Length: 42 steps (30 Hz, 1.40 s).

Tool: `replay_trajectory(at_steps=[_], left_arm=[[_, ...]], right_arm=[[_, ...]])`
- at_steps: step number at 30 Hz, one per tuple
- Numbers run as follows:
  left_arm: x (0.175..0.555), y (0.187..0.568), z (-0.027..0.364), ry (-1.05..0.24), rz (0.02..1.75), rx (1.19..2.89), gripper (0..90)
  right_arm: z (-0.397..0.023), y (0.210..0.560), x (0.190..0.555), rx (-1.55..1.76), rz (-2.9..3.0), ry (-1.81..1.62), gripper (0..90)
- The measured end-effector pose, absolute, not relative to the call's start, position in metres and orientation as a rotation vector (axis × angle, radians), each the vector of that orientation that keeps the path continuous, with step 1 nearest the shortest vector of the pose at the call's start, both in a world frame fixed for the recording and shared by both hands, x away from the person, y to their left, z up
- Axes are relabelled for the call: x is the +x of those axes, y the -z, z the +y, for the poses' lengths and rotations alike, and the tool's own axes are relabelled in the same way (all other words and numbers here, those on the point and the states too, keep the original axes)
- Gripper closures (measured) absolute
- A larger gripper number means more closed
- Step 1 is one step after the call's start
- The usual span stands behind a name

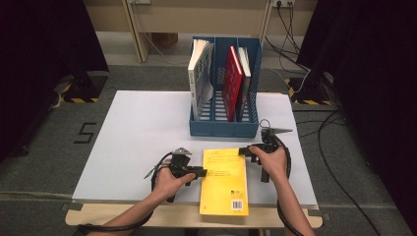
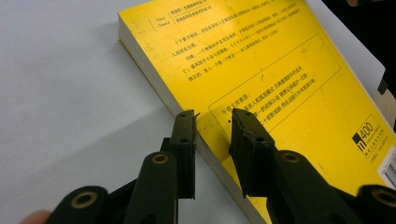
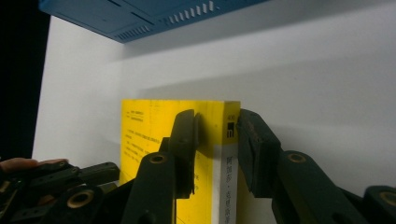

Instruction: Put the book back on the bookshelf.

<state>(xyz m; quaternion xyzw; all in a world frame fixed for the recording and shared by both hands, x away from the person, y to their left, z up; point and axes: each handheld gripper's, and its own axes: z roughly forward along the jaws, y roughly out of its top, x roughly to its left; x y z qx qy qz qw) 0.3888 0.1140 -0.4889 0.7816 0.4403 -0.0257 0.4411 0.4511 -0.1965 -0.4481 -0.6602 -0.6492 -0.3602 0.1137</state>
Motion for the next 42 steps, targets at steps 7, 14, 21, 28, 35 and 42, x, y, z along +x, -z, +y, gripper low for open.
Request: replay_trajectory(at_steps=[7, 14, 21, 28, 35, 42], left_arm=[[0.39, 0.489, 0.116, 0.071, 1.091, 1.939, 71.7], [0.389, 0.489, 0.115, 0.06, 1.091, 1.936, 72.2], [0.389, 0.49, 0.116, 0.055, 1.09, 1.924, 73.1], [0.389, 0.489, 0.119, 0.039, 1.097, 1.914, 74.0], [0.392, 0.485, 0.134, -0.039, 1.143, 1.906, 75.6], [0.389, 0.489, 0.123, -0.043, 1.108, 2.009, 77.8]], right_arm=[[-0.198, 0.446, 0.455, -1.875, -1.882, 1.092, 68.9], [-0.199, 0.449, 0.456, -1.868, -1.888, 1.07, 67.9], [-0.197, 0.451, 0.455, -1.912, -1.895, 1.055, 70.2], [-0.195, 0.452, 0.453, -1.951, -1.882, 1.049, 71.7], [-0.193, 0.447, 0.451, -1.962, -1.903, 1.042, 72.1], [-0.192, 0.436, 0.444, -1.985, -1.927, 1.041, 72.7]])
